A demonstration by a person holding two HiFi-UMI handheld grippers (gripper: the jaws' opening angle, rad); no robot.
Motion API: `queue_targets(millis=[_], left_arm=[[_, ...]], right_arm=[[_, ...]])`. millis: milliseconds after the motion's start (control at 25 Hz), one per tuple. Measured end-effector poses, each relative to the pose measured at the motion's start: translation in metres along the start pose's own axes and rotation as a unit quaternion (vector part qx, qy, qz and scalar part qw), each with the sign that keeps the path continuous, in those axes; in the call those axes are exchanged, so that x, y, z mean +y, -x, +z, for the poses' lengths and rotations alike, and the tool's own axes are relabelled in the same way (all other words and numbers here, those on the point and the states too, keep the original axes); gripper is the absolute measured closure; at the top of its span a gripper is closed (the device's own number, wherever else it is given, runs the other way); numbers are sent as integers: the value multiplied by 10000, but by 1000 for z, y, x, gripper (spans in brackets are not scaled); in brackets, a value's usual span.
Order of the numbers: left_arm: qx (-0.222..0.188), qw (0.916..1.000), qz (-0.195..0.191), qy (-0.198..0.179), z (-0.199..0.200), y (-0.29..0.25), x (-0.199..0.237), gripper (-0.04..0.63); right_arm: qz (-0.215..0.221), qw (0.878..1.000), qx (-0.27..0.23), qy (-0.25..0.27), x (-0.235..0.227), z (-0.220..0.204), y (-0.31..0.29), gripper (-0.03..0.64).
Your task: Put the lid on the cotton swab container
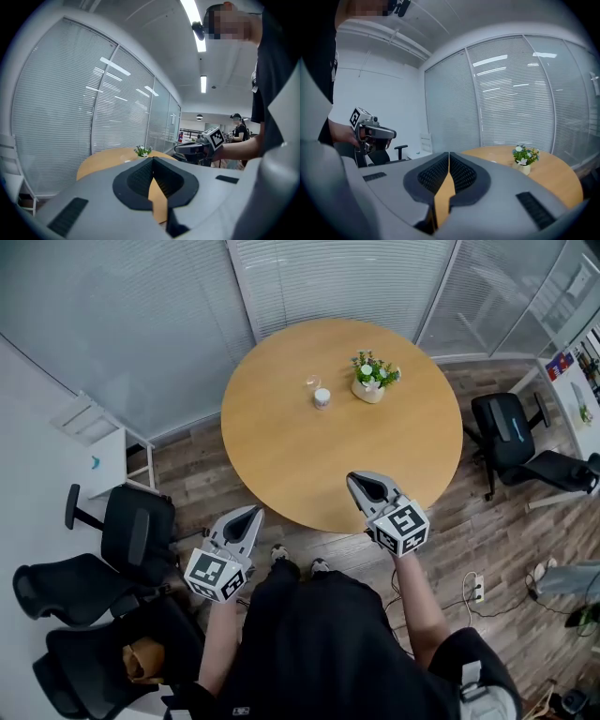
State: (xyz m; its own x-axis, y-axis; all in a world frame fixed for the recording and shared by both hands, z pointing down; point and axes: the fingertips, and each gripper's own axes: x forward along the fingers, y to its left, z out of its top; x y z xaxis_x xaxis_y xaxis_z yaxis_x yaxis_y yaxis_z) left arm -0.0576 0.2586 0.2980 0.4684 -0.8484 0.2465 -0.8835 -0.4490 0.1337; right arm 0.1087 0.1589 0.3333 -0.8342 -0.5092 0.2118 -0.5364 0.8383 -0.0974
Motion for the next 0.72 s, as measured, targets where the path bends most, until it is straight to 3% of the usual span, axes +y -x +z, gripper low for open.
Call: queue_targets(millis=[200,720], left_arm=[[-7,9999,-113,10,3,-18,14,589],[92,9969,-787,28,15,-83,81,589]], right_arm=[[-85,9999,79,-31,-10,-5,-8,611],[-843,9961,207,-185,-61,1,-52,611]])
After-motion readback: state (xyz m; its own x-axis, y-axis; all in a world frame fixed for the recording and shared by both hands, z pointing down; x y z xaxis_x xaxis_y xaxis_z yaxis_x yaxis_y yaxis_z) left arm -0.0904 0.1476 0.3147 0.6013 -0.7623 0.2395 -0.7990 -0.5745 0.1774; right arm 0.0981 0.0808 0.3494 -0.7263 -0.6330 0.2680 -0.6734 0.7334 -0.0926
